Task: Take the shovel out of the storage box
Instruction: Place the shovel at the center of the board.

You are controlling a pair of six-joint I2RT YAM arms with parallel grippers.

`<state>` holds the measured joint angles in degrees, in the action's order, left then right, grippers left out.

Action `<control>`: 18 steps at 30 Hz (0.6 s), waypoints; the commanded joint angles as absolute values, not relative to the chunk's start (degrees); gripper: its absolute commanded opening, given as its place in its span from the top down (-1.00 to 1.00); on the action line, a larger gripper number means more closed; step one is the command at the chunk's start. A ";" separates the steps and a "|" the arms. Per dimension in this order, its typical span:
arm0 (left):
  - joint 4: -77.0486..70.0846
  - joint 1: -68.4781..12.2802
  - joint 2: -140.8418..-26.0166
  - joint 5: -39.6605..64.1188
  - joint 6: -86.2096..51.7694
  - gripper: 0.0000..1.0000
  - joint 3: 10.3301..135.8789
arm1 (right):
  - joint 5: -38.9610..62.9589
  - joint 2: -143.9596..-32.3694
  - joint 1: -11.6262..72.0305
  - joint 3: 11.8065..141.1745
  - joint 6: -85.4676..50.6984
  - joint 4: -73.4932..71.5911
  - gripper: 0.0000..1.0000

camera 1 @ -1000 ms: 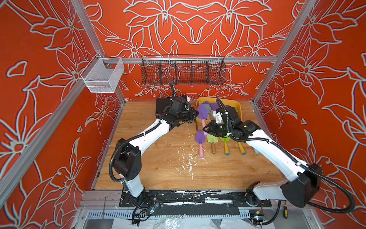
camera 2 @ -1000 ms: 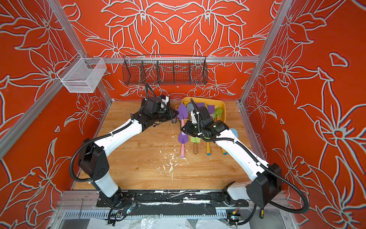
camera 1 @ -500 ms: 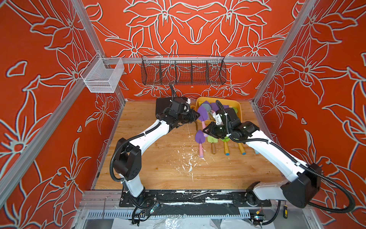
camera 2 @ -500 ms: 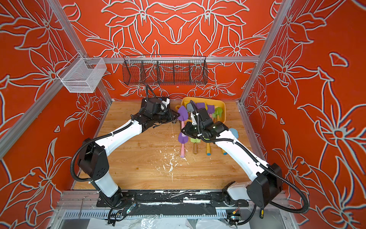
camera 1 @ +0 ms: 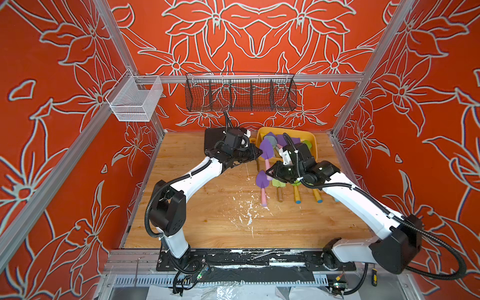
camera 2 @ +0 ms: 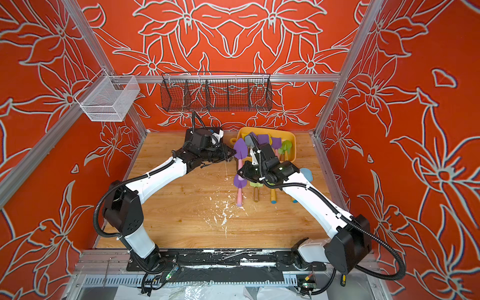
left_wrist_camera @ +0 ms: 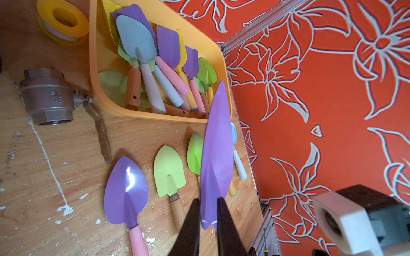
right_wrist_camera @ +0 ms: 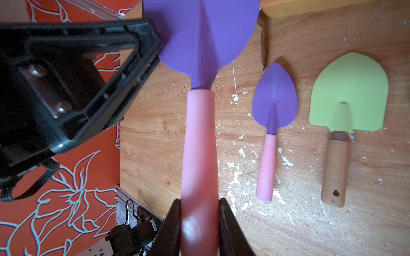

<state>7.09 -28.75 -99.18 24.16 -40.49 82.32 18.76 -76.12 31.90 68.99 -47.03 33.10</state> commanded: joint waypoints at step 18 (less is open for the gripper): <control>4.66 -28.49 -97.80 27.27 -38.93 1.00 78.49 | 21.46 -75.23 32.42 67.07 -46.72 30.40 1.00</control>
